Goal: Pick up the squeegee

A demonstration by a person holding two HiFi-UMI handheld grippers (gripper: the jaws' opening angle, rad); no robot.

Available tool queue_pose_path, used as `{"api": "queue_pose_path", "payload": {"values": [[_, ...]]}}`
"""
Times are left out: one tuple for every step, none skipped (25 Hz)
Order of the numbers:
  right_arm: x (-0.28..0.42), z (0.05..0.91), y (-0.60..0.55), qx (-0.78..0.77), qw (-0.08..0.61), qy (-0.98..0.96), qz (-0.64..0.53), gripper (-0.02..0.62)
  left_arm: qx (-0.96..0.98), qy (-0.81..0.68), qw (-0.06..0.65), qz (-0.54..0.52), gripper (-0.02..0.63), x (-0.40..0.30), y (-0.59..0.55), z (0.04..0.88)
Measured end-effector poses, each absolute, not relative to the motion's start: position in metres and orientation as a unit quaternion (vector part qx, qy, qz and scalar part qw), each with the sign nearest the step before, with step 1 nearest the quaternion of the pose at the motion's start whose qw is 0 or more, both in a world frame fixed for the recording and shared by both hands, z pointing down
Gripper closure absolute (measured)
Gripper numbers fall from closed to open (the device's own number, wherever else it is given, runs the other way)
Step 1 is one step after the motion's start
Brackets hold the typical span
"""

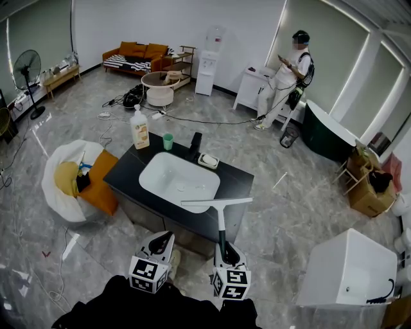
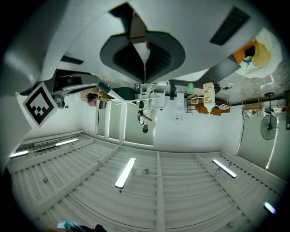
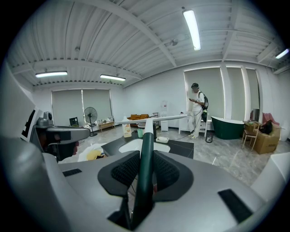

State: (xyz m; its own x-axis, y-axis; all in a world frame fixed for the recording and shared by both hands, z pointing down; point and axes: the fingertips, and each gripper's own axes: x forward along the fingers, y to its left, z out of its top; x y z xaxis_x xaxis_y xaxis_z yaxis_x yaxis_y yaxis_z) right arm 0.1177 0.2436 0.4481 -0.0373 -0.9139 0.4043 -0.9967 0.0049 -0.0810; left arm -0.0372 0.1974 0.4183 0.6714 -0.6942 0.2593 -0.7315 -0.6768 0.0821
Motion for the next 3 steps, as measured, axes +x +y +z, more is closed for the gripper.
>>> {"api": "queue_pose_path", "payload": {"values": [[0.1177,0.4484,0.2434,0.684,0.118,-0.698,0.175,0.486,0.91,-0.392,0.09,0.104,0.575,-0.0375,0.1973,0.4186],[0.1179,0.4485,0.2433,0.684,0.118,-0.698,0.175,0.486,0.91,-0.391,0.09,0.104,0.575,-0.0377,0.1972,0.4189],[0.1181,0.4487,0.2433,0.685,0.118,-0.697,0.176,0.486,0.91,-0.391,0.09,0.104,0.575,-0.0377,0.1972,0.4191]]}}
